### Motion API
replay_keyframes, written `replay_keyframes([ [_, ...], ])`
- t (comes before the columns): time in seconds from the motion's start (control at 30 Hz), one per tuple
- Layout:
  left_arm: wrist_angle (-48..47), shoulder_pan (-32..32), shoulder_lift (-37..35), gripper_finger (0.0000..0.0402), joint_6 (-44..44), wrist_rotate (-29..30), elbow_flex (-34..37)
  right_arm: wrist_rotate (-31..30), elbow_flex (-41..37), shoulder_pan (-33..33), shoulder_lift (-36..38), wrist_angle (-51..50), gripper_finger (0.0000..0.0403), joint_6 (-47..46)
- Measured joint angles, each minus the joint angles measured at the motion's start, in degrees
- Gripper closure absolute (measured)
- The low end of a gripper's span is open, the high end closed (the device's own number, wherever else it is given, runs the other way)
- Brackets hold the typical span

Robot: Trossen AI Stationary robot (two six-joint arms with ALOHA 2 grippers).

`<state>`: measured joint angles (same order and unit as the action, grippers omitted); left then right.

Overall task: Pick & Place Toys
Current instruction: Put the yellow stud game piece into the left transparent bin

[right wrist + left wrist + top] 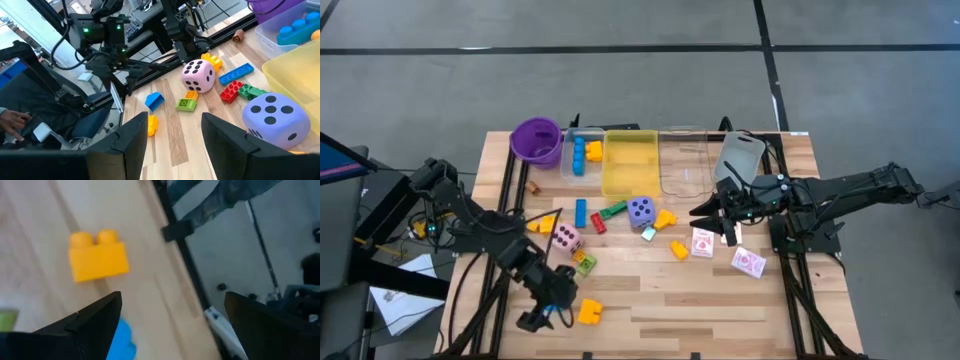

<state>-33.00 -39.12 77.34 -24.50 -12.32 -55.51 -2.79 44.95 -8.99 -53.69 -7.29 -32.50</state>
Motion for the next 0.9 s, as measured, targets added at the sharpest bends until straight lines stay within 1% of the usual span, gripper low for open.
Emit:
replay_keyframes([
  [0.13,2.4,-0.3,1.3,0.0055,-5.8,8.5,0.0,0.0,0.0,0.0,0.0,-0.2,0.0223,0.0],
  [0.2,2.6,-0.1,2.7,0.0055,-7.3,11.3,0.0,0.0,0.0,0.0,0.0,-0.2,0.0223,0.0],
  [0.3,4.9,0.4,6.1,0.0055,-7.6,11.5,0.0,0.0,0.0,0.0,0.0,-0.5,0.0223,0.0],
  [0.4,9.1,0.3,9.4,0.0055,-7.6,10.6,0.0,0.0,0.0,0.0,0.0,-1.1,0.0223,0.0],
  [0.57,9.9,0.1,13.9,0.0055,-7.8,10.7,0.0,0.2,0.0,0.0,0.0,-1.8,0.0223,0.0],
  [0.67,9.8,0.2,15.7,0.0055,-7.9,11.3,0.0,0.4,0.0,0.0,0.0,-1.8,0.0223,0.0],
  [0.8,10.0,0.2,16.7,0.0055,-10.5,14.8,0.0,0.5,0.0,0.0,0.0,-2.2,0.0223,-0.3],
  [0.9,10.6,0.2,17.1,0.0055,-10.7,15.5,0.0,0.5,0.0,0.0,0.0,-2.4,0.0223,-0.5],
])
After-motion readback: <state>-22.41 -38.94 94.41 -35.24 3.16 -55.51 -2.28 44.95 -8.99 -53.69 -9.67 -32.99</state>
